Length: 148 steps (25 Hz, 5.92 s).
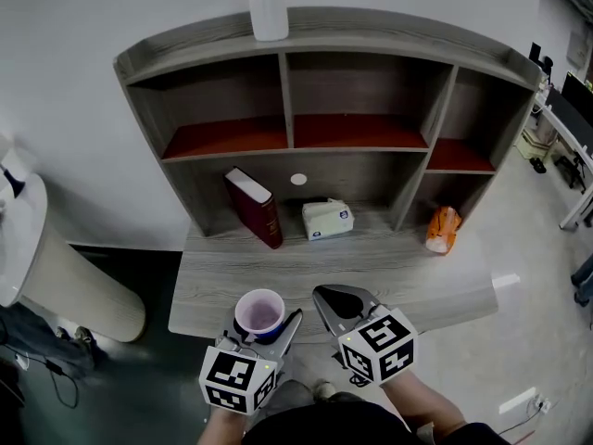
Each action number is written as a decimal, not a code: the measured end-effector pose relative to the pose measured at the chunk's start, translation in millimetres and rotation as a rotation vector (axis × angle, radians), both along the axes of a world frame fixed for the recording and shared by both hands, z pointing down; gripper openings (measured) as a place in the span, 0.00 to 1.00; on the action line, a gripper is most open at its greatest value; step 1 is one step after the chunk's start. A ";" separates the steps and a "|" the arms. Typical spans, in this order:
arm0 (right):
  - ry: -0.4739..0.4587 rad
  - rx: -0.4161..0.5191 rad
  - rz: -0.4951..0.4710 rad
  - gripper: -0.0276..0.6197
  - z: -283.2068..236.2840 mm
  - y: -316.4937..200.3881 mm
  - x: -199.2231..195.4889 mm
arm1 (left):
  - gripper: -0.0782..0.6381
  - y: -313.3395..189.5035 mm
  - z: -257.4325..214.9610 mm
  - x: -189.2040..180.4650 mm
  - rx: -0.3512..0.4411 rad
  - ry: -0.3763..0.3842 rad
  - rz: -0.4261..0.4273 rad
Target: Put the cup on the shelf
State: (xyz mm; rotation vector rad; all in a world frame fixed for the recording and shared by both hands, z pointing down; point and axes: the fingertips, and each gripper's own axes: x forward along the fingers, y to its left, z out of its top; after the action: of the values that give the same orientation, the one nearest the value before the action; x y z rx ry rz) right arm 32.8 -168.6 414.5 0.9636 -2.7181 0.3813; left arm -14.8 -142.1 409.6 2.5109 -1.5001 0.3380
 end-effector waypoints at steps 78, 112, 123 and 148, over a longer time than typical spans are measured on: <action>0.004 -0.059 0.032 0.04 -50.4 -194.9 -118.0 | 0.51 -310.3 -172.0 -105.1 0.241 -0.082 0.189; -0.002 -0.080 0.030 0.04 -43.7 -206.8 -117.9 | 0.52 -334.1 -126.9 -99.1 0.074 -0.415 0.353; -0.008 -0.078 0.033 0.04 -44.9 -205.1 -117.4 | 0.56 -340.0 -128.9 -108.9 0.116 -0.455 0.297; -0.013 -0.054 0.015 0.04 -49.2 -179.0 -112.6 | 0.78 -344.3 -138.3 -131.6 0.191 -0.436 0.104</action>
State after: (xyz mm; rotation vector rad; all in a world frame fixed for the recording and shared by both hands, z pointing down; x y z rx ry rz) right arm -79.8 -347.6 365.3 0.9709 -2.6983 0.4632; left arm -146.4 -486.4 271.3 2.8026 -1.6141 0.8439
